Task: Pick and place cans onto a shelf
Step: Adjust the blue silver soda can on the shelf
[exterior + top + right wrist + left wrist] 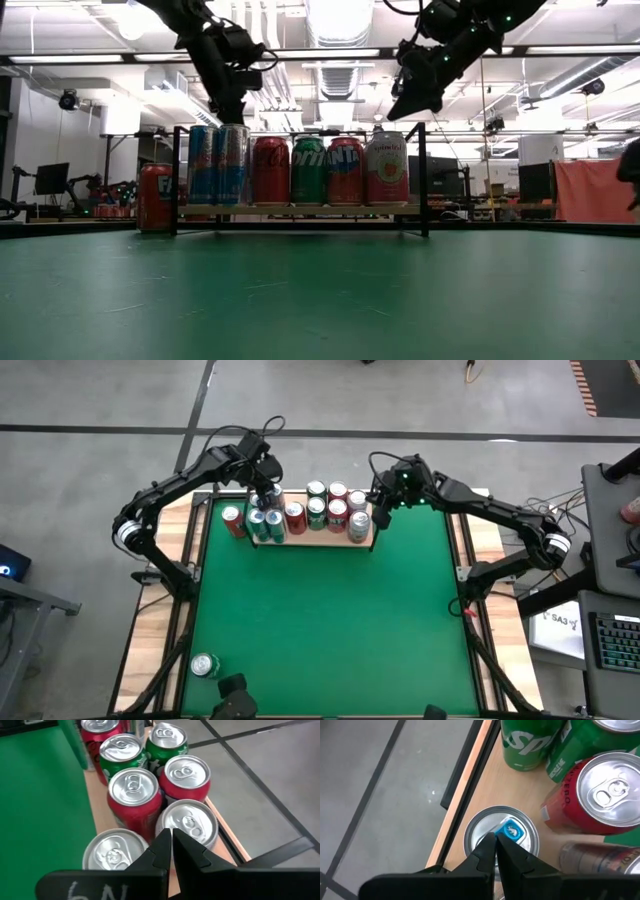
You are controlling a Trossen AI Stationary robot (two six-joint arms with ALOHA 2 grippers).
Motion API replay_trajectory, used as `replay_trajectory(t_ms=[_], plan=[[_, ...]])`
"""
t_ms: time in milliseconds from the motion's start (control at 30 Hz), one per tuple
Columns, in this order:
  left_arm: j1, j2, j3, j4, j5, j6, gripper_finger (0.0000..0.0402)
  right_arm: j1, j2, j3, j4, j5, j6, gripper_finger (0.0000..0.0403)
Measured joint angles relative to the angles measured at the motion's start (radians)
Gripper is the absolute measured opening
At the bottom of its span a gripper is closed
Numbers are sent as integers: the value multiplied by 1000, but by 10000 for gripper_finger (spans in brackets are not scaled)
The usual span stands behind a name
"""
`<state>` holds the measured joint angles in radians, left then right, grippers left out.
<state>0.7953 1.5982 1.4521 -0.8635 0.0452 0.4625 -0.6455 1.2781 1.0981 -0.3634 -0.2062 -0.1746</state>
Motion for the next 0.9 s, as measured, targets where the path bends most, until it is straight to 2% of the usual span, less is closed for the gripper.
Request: replay_trajectory(t_ms=[233,367,567,800,900], plan=[[-1,0,0,-5,5,-1,0,-3,0,0,2,-1,5,9],[-1,-2,0,-15,52,11,0,-3,0,0,2,-1,9,9],[-1,-5,-1,-11,68,17,0,-3,0,0,2,-2,8,9],[-1,-8,63,-8,54,33,0,-3,0,0,2,-1,9,9],[3,-8,85,5,8,68,0,-3,0,0,2,-2,21,9]])
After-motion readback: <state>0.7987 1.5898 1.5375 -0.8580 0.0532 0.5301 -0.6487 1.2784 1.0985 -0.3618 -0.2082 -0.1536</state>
